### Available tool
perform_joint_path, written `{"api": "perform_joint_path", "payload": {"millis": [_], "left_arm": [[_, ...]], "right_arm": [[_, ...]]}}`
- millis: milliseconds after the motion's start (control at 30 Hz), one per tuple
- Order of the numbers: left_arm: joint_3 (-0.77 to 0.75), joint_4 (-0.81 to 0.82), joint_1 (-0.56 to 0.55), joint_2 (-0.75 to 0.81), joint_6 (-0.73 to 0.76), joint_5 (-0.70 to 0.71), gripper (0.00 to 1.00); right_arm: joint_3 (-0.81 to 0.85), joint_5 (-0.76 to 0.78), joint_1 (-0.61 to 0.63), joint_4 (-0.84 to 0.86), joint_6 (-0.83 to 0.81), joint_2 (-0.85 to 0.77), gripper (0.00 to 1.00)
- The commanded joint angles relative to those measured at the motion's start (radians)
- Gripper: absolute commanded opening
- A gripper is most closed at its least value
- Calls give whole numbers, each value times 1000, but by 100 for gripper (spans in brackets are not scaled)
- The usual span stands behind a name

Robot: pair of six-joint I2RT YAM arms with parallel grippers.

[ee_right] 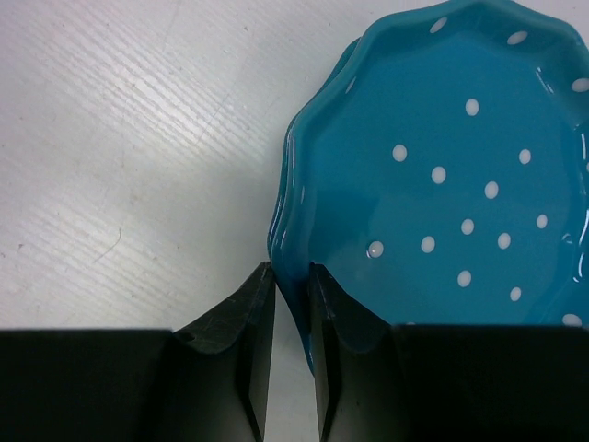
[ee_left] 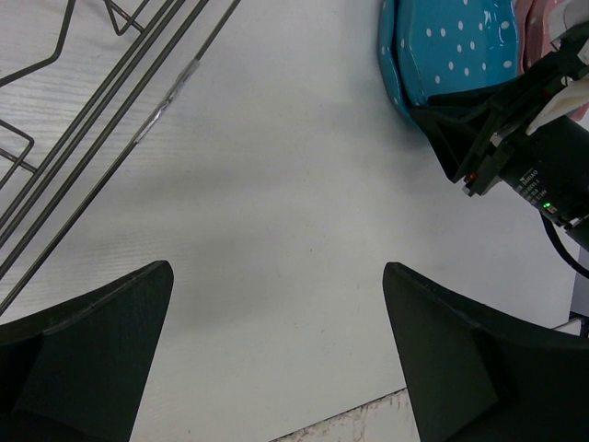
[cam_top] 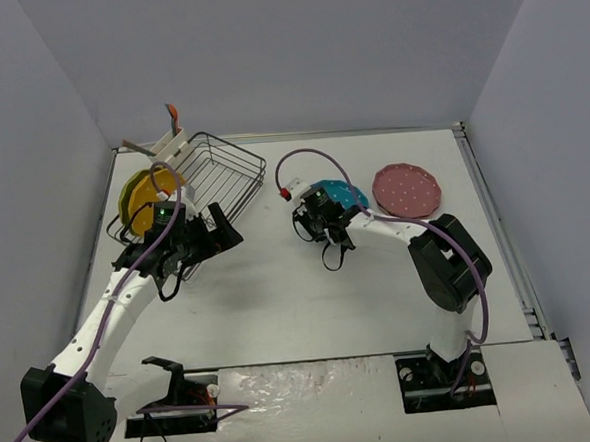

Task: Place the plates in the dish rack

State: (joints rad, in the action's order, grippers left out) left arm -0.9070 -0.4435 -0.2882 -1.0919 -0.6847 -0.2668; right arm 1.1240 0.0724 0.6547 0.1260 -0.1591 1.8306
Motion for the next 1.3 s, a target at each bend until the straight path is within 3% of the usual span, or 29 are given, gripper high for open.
{"api": "perform_joint_path", "payload": {"millis": [0, 467, 867, 1267], "left_arm": [[-50, 38, -4, -4, 13, 20, 96], [-28, 52, -5, -24, -9, 7, 96], [-14, 72, -6, -37, -21, 0, 96], [-3, 79, -6, -43, -18, 1, 96]], "right_arm": [[57, 124, -6, -52, -27, -107, 0], [29, 129, 53, -101, 5, -194, 0], [-45, 133, 101, -86, 52, -171, 0], [-57, 162, 101, -67, 111, -133, 16]]}}
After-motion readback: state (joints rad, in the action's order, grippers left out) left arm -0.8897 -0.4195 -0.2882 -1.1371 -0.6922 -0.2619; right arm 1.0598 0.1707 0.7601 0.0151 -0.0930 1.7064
